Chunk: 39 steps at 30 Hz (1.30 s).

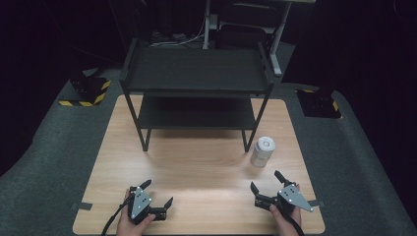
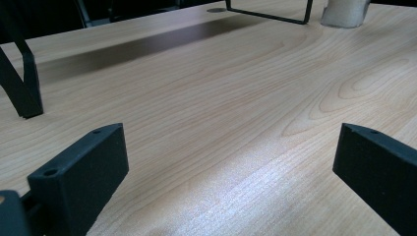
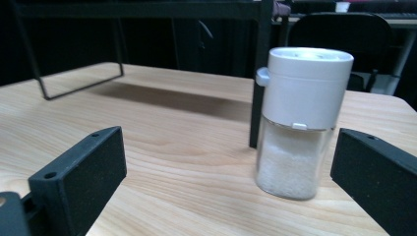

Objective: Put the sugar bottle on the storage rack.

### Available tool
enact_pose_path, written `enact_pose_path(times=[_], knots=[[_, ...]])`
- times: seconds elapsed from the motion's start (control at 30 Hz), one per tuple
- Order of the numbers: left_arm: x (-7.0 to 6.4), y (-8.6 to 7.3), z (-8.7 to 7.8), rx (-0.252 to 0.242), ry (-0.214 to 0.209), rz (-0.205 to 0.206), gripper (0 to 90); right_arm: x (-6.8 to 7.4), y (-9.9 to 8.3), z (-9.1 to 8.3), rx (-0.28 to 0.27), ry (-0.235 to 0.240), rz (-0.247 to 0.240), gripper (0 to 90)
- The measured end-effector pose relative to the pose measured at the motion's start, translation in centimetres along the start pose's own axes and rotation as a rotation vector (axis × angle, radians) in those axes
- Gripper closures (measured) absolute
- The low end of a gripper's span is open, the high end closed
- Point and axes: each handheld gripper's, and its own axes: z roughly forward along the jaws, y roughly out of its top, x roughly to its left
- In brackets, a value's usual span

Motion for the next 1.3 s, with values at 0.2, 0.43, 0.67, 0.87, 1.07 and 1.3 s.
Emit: enact_pose_path(times=[0.2,0.43,0.67,0.87,1.07,1.3], knots=[[0.1,0.0,0.0,0.001,-0.006,0.002,0.5,0.5,1.1,2.4,0.058,-0.075,-0.008,0.2],[0.2,0.0,0.0,0.003,-0.012,0.000,0.5,0.1,1.8,5.6,0.086,-0.159,-0.018,1.2],[0.2,0.0,0.0,0.003,-0.014,0.001,0.5,-0.4,1.4,8.8,0.075,-0.215,0.010,11.4],[0.3,0.0,0.0,0.002,-0.016,0.001,0.5,0.0,1.0,9.9,0.056,-0.241,0.008,22.0],[0.3,0.1,0.0,0.004,-0.017,0.001,0.5,0.3,1.0,10.0,0.030,-0.252,0.012,30.2],[0.2,0.0,0.0,0.003,-0.016,0.000,0.5,0.0,1.5,9.9,0.046,-0.241,0.012,31.7]])
